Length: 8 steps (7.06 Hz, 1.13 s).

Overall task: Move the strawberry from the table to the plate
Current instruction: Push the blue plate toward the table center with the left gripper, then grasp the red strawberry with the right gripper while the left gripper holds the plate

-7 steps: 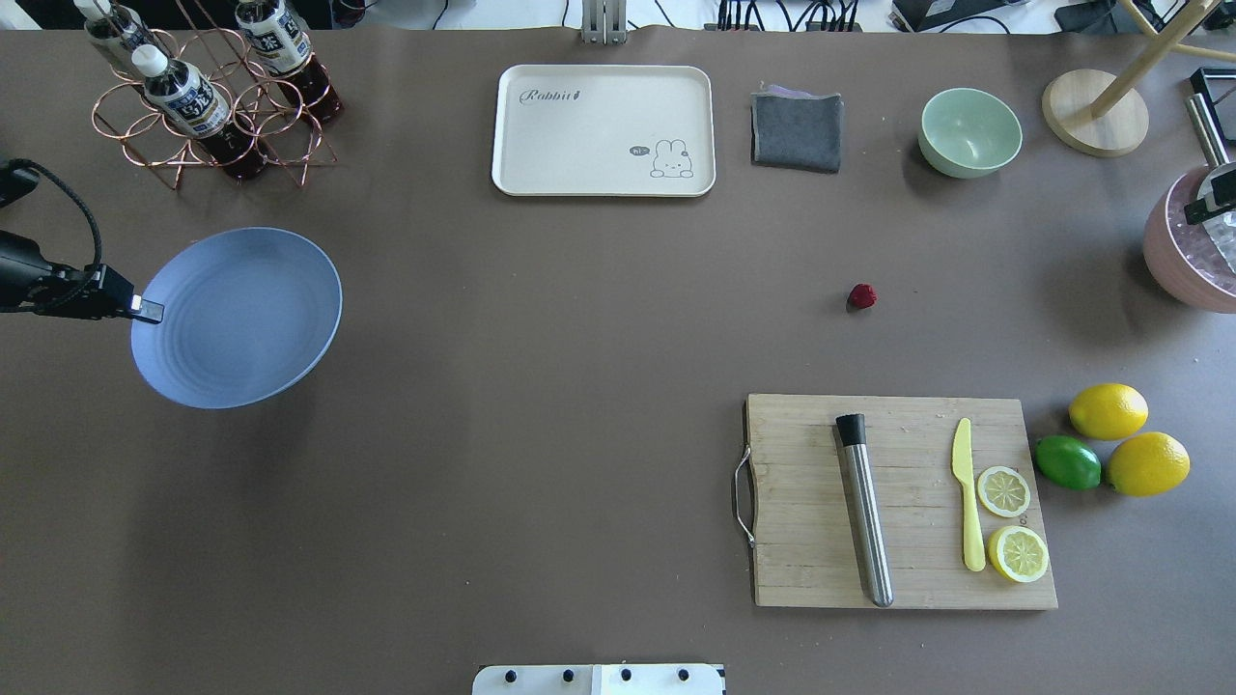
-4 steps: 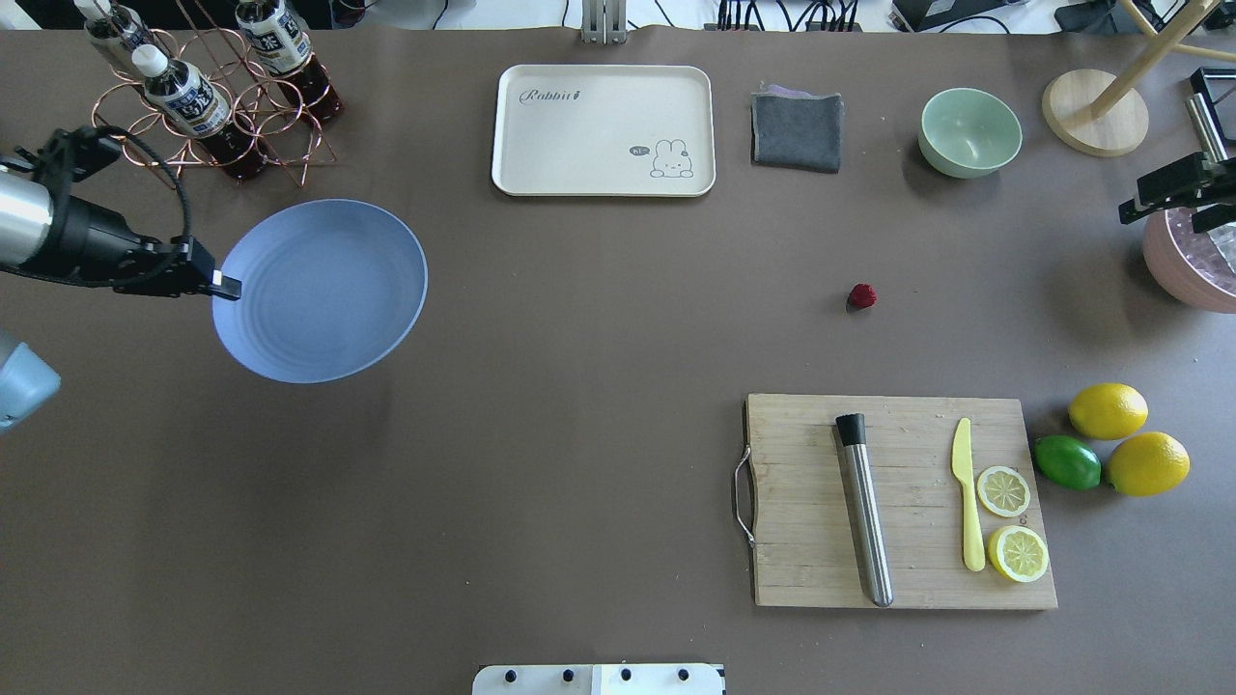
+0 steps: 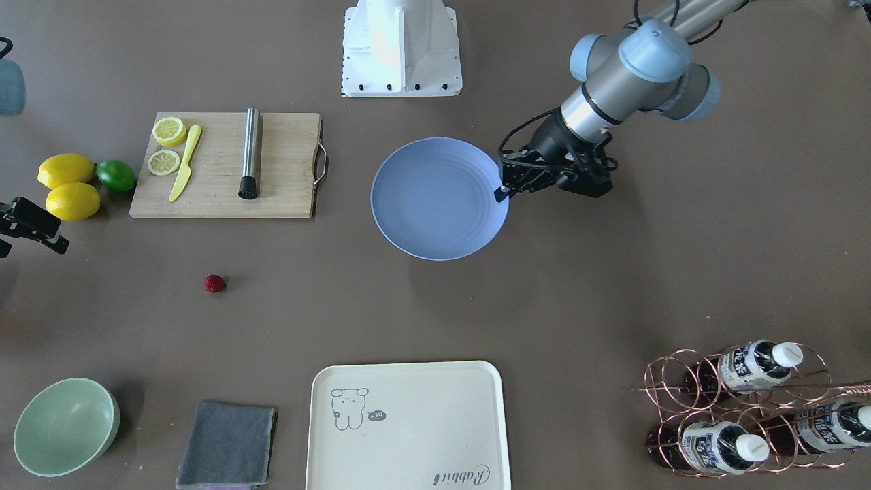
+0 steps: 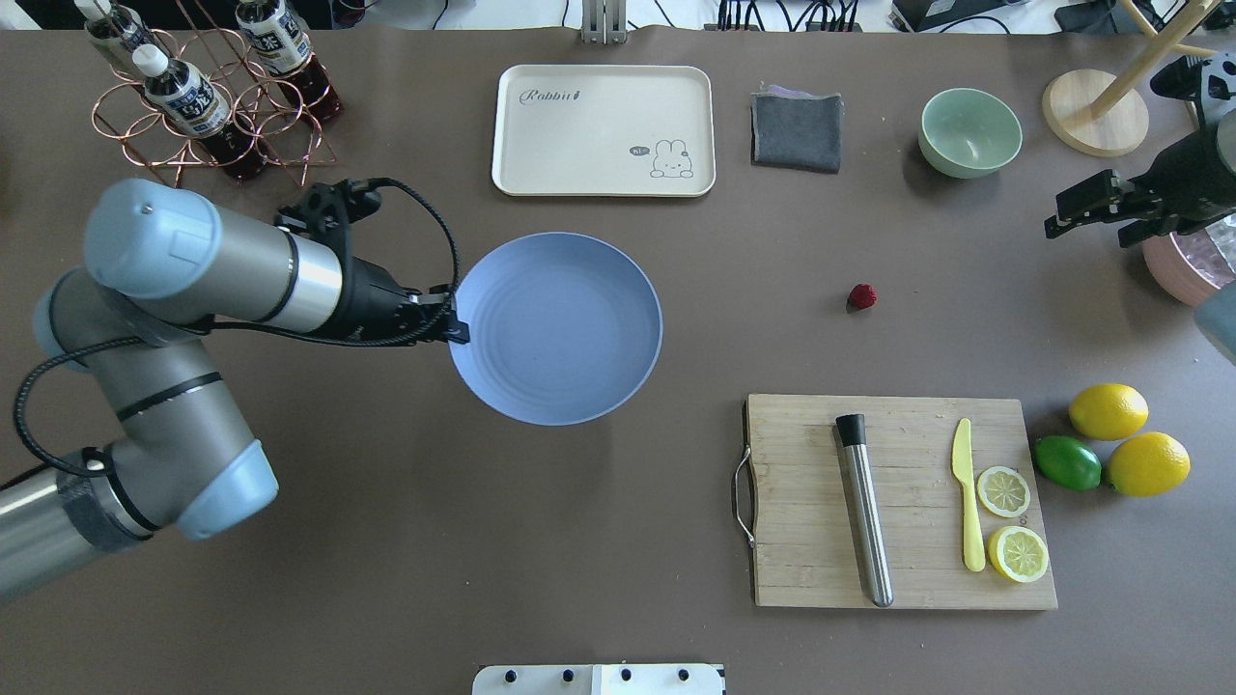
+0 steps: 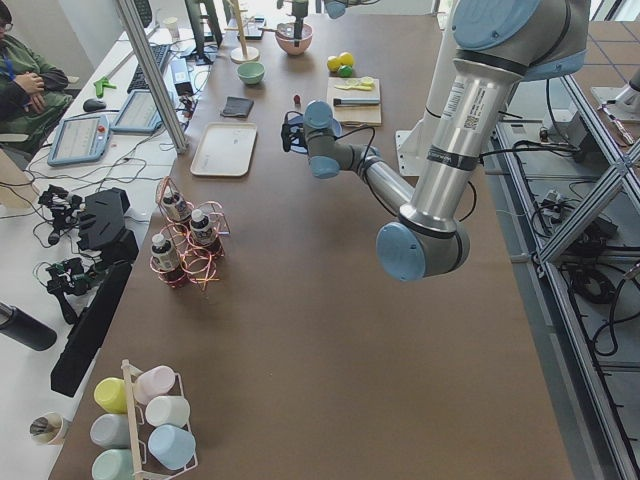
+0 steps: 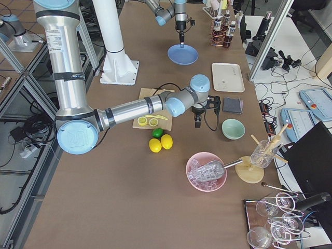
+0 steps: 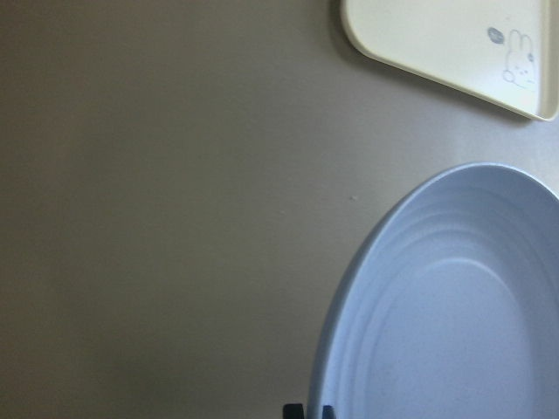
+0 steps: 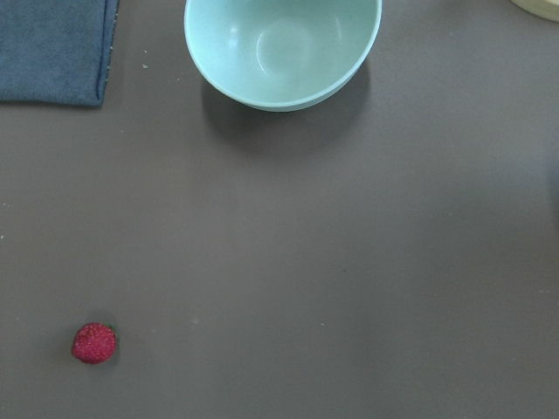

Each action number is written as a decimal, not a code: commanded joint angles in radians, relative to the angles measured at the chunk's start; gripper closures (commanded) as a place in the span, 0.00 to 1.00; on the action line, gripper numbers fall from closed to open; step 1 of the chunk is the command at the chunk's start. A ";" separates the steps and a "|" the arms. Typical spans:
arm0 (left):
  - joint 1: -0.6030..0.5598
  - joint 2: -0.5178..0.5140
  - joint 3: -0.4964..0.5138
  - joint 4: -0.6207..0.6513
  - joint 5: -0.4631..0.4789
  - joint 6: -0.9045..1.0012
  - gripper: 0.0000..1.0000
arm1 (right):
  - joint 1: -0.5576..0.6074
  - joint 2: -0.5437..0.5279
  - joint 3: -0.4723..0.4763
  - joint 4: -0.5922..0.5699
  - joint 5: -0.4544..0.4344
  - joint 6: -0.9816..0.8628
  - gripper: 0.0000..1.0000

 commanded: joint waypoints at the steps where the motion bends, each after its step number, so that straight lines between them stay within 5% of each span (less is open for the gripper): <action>1: 0.157 -0.062 0.006 0.049 0.180 -0.036 1.00 | -0.086 0.057 0.000 0.000 -0.049 0.111 0.00; 8: 0.173 -0.036 0.071 0.023 0.210 -0.029 1.00 | -0.301 0.142 -0.006 0.000 -0.201 0.255 0.00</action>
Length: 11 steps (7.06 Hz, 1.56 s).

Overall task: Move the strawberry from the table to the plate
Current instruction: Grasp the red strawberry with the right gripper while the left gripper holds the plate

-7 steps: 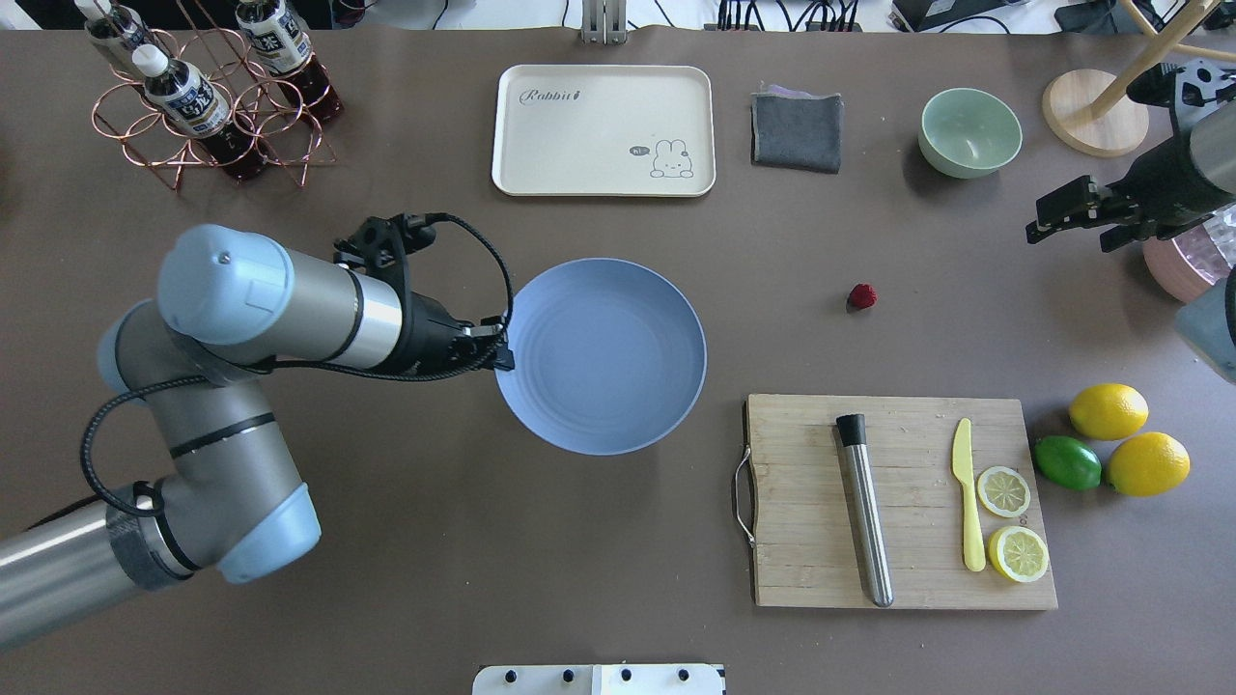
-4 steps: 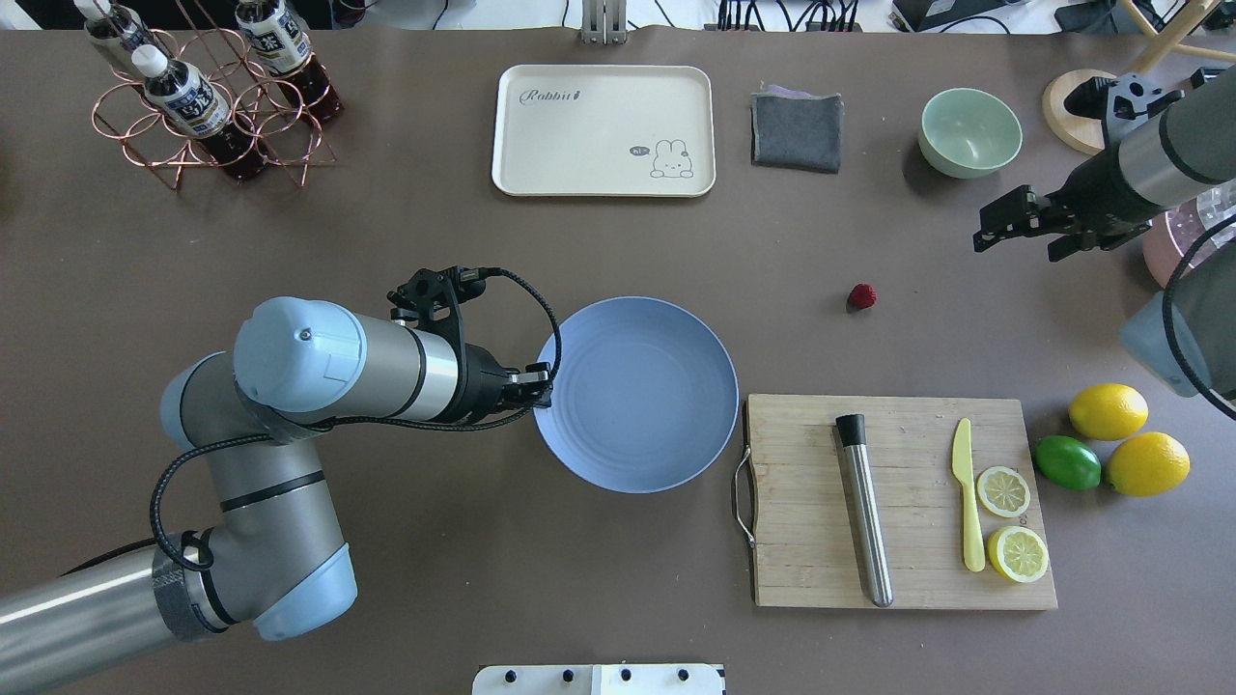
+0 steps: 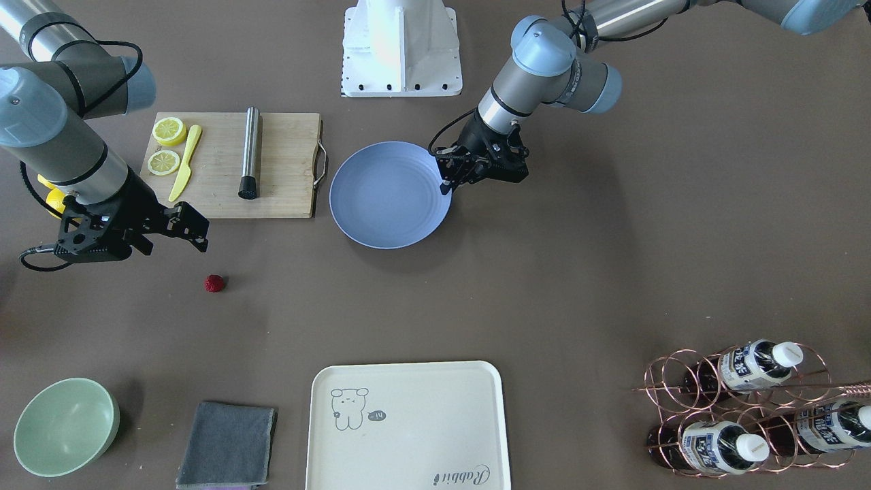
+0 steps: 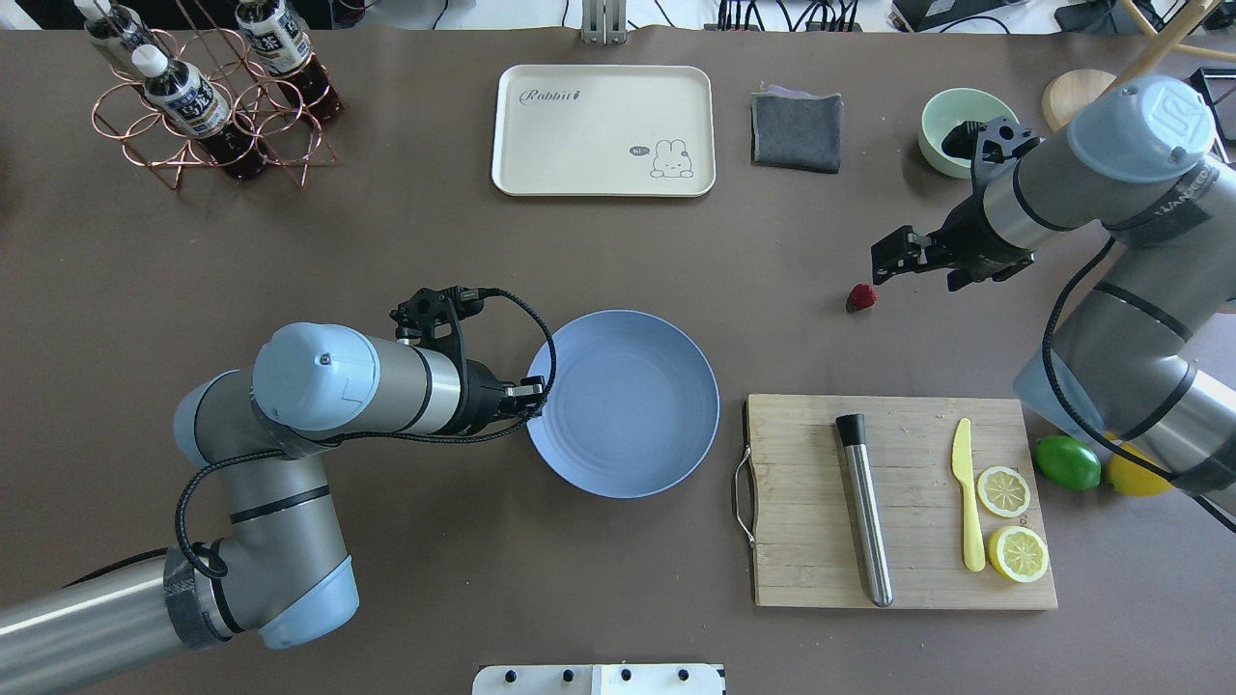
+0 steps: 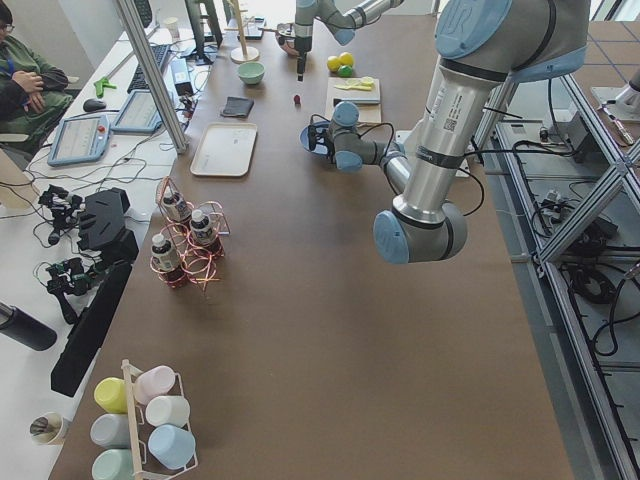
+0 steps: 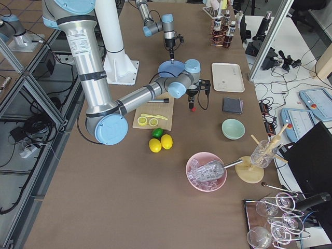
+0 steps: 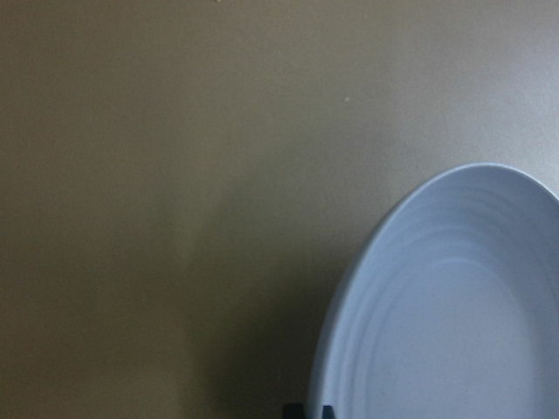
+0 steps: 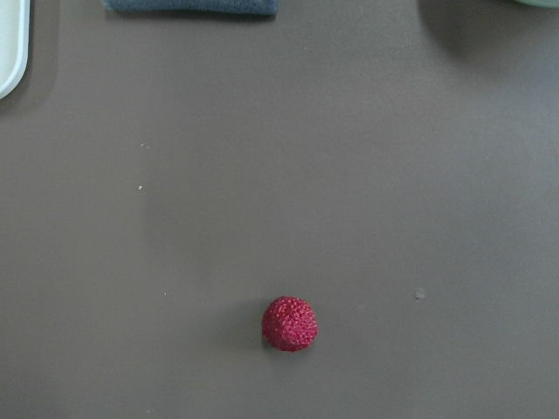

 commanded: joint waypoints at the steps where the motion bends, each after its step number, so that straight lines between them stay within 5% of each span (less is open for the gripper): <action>1: 0.004 0.010 -0.001 0.000 0.001 -0.001 1.00 | -0.033 0.003 -0.007 -0.001 -0.030 0.006 0.00; 2: 0.005 0.010 -0.006 -0.001 0.030 0.007 0.17 | -0.036 0.004 -0.007 -0.001 -0.031 0.008 0.00; 3: 0.007 0.013 -0.006 -0.001 0.061 0.008 0.02 | -0.045 0.013 -0.022 -0.001 -0.040 0.006 0.00; 6: 0.002 0.015 -0.009 -0.003 0.059 0.043 0.02 | -0.048 0.126 -0.147 -0.003 -0.065 0.006 0.00; 11: -0.005 0.042 -0.065 0.003 0.050 0.044 0.02 | -0.084 0.134 -0.220 -0.001 -0.102 0.006 0.03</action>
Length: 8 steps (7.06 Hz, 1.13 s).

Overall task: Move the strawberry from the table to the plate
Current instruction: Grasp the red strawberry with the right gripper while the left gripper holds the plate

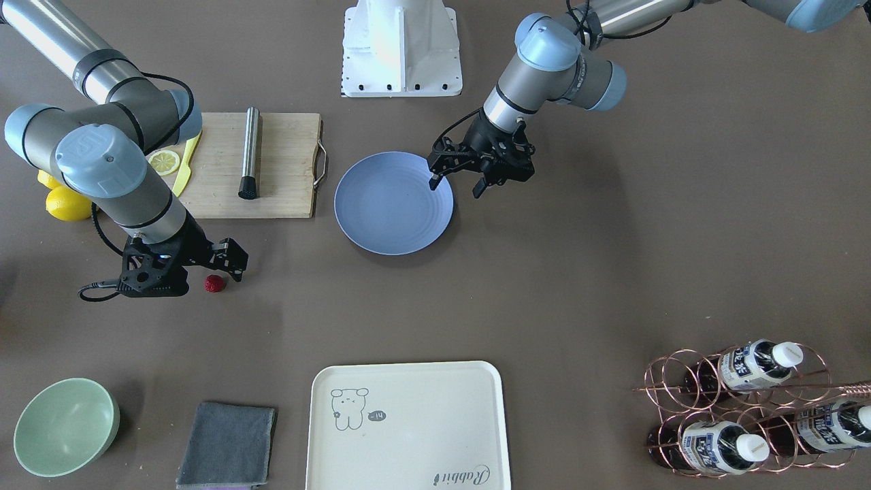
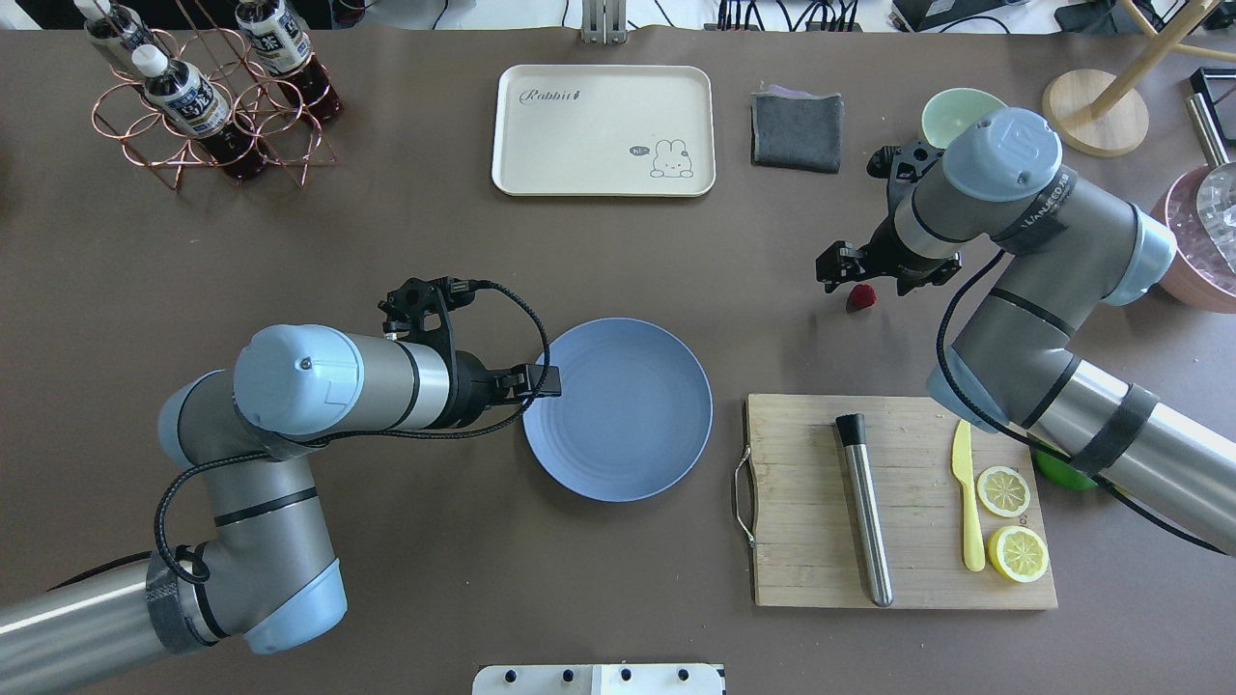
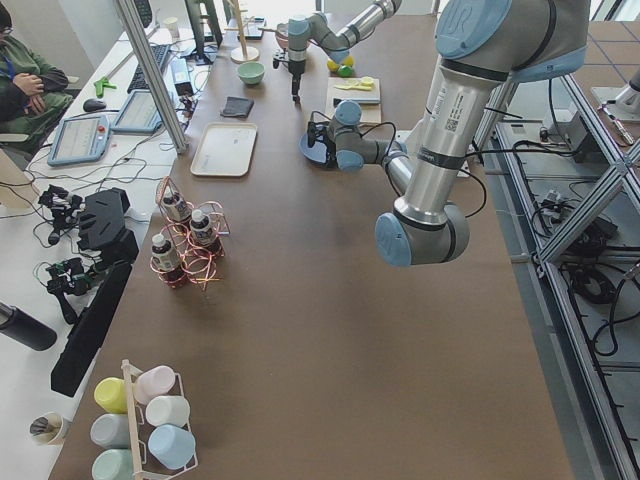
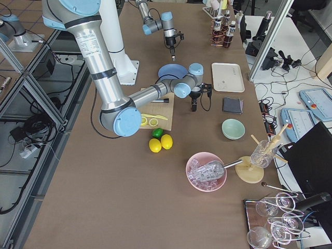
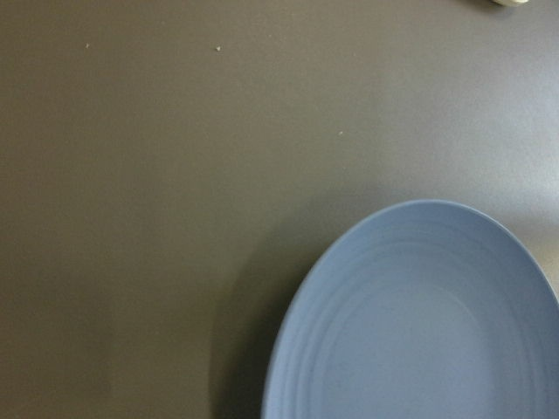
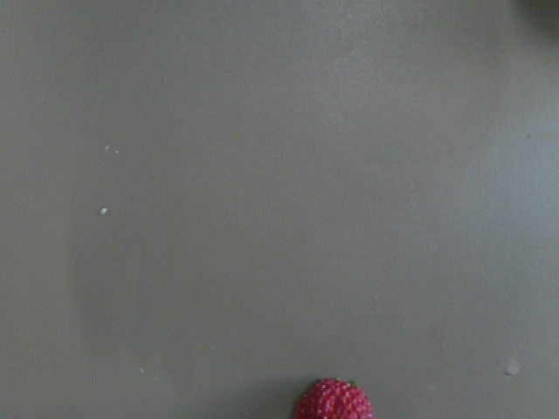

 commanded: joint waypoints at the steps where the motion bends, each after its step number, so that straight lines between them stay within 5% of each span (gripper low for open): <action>1: -0.001 0.024 -0.022 0.001 -0.002 0.000 0.02 | -0.016 0.003 -0.016 0.000 -0.031 0.002 0.28; 2: -0.001 0.024 -0.022 0.001 -0.002 0.000 0.02 | -0.017 0.003 -0.016 0.000 -0.031 0.001 0.78; 3: -0.002 0.024 -0.024 0.001 -0.002 0.000 0.02 | -0.018 0.004 -0.015 0.000 -0.032 -0.003 1.00; 6: -0.024 0.022 -0.033 0.003 -0.006 0.000 0.02 | 0.003 0.053 0.008 -0.001 -0.020 0.004 1.00; 8: -0.185 0.071 -0.047 0.018 -0.118 0.167 0.02 | -0.006 0.076 0.080 -0.015 0.001 0.029 1.00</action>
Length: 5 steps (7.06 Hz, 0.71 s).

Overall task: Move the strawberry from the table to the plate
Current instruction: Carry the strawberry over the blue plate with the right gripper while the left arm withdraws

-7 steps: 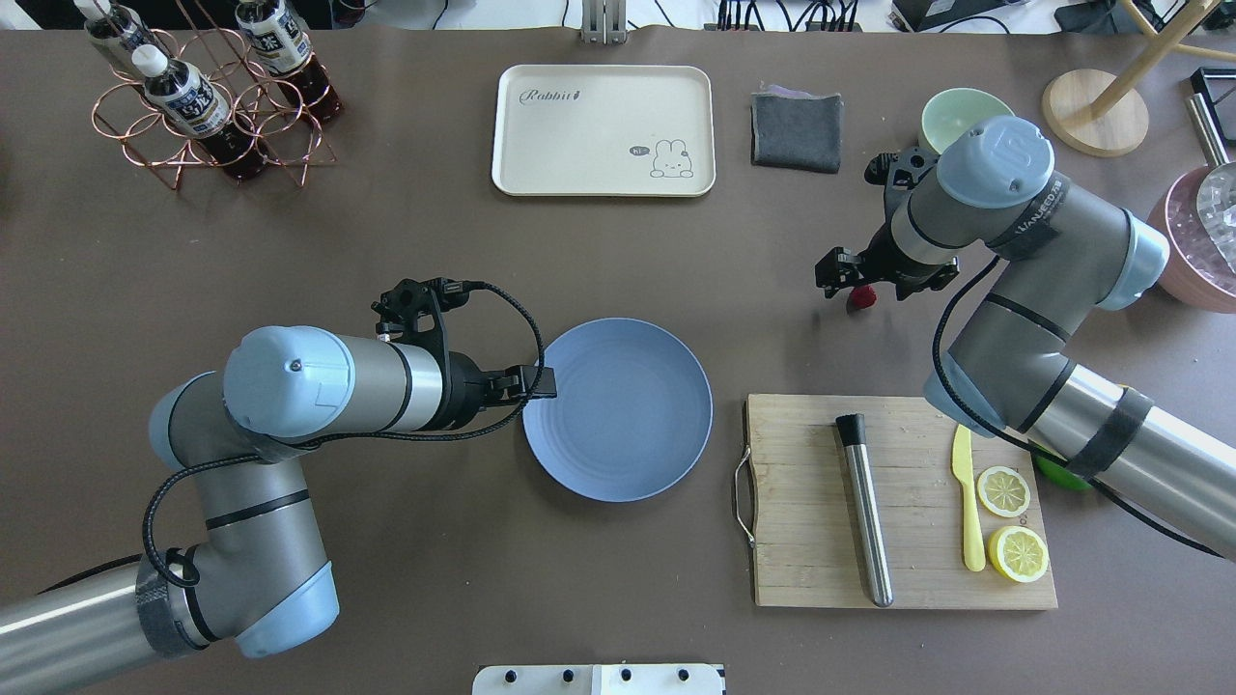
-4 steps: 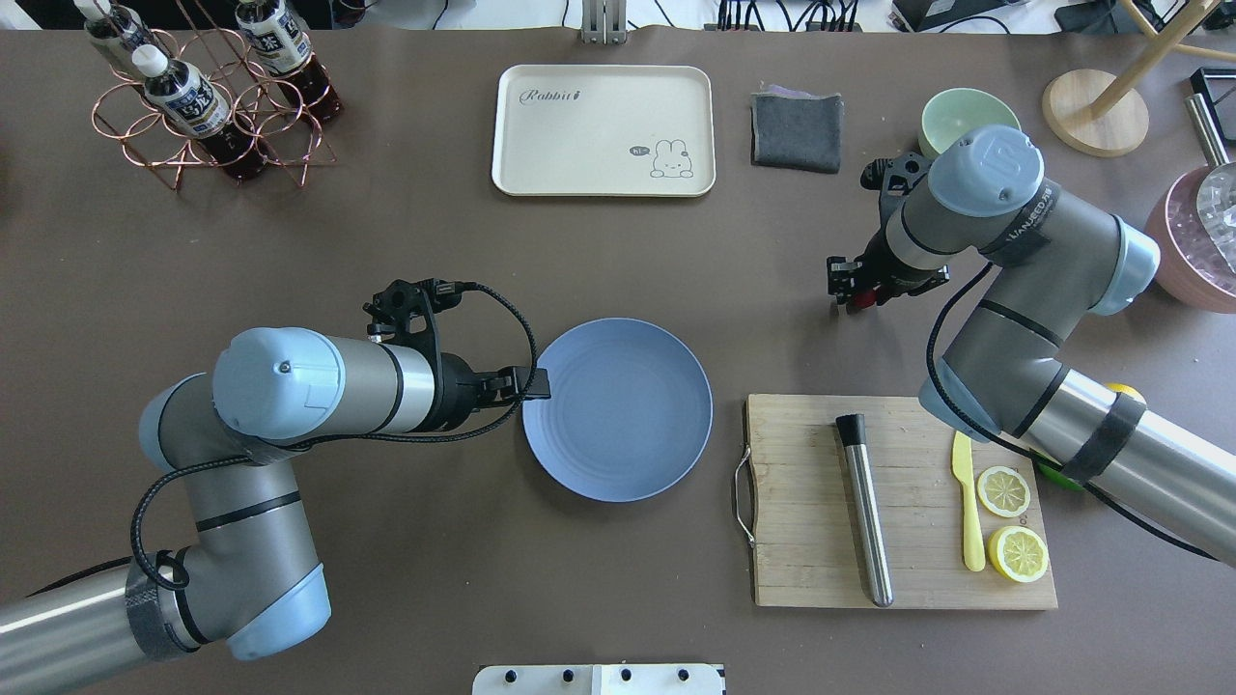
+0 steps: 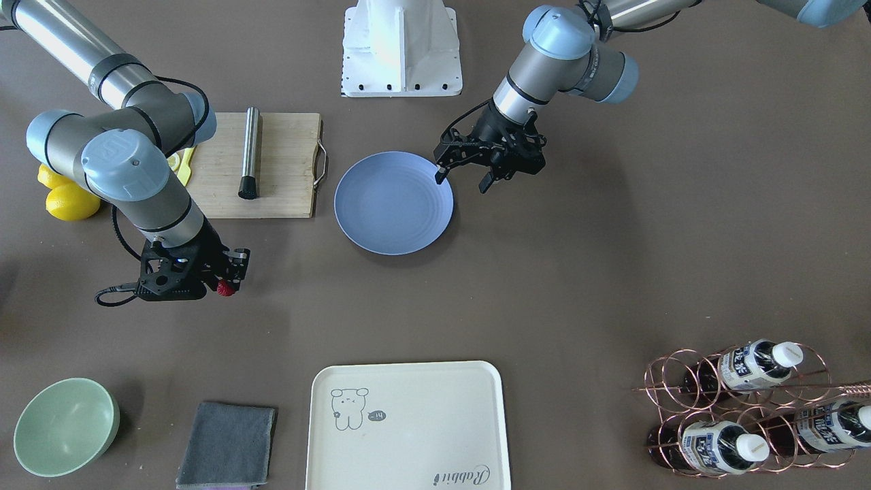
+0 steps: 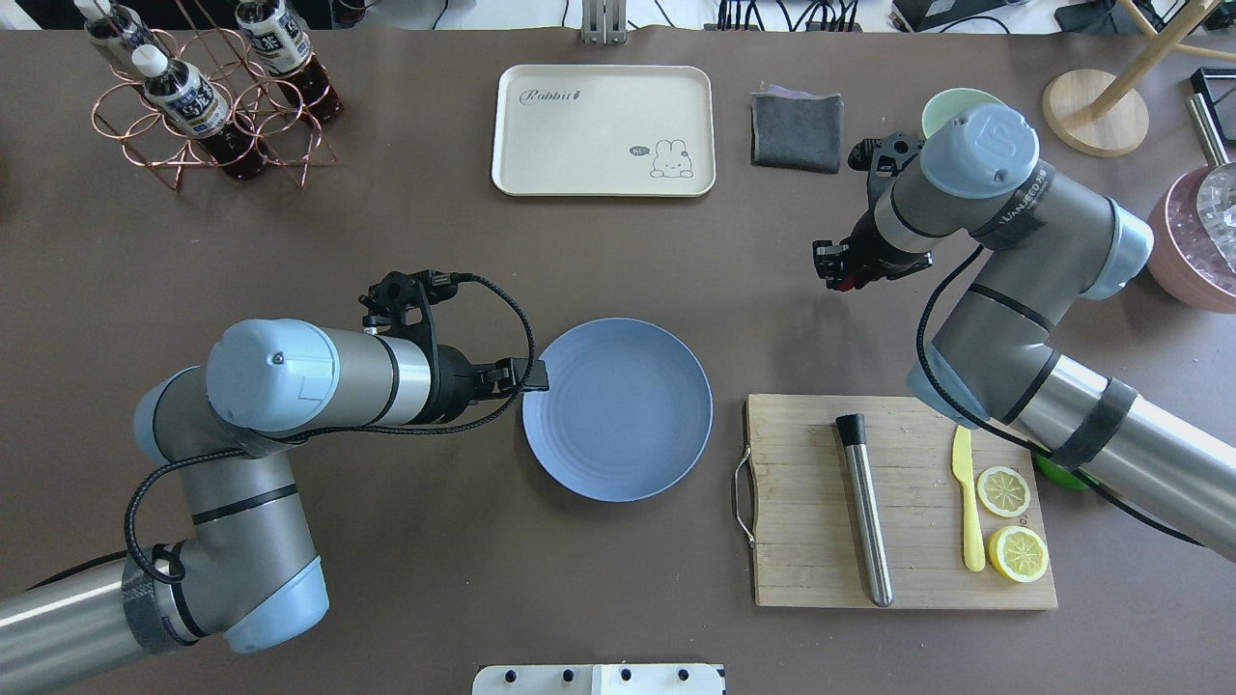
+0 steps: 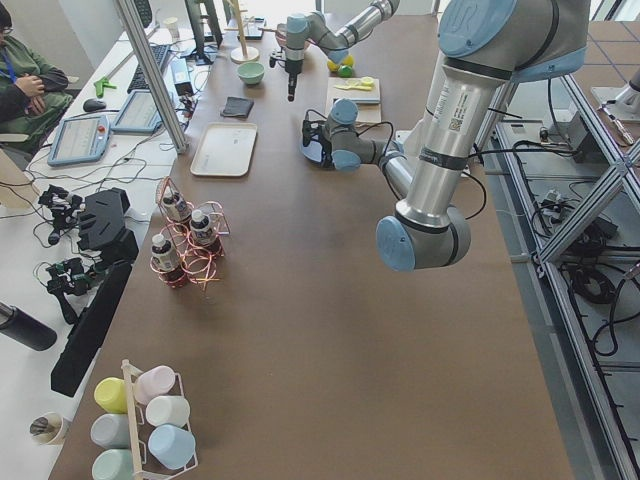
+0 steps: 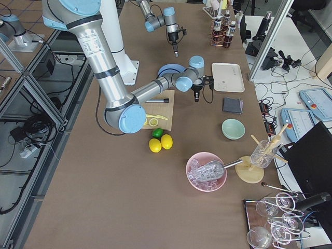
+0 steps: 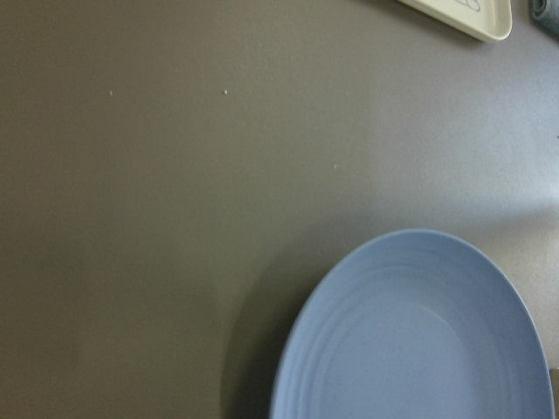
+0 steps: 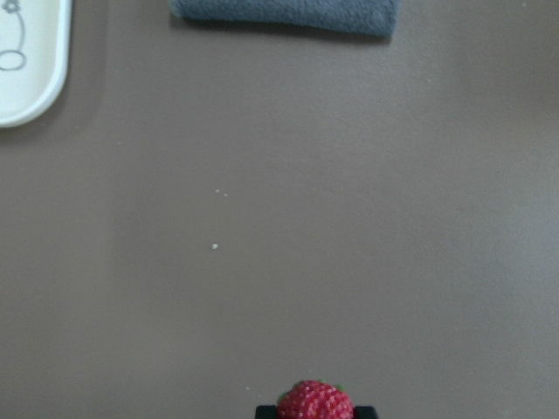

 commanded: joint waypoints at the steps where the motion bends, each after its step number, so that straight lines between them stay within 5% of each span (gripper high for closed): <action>1: -0.124 0.130 -0.047 0.010 -0.068 0.253 0.02 | -0.053 0.026 0.069 -0.003 0.002 0.099 1.00; 3: -0.249 0.240 -0.081 0.012 -0.084 0.592 0.02 | -0.165 0.067 0.089 -0.003 -0.101 0.164 1.00; 5: -0.433 0.311 -0.081 0.006 -0.201 0.751 0.02 | -0.266 0.113 0.086 -0.008 -0.171 0.197 1.00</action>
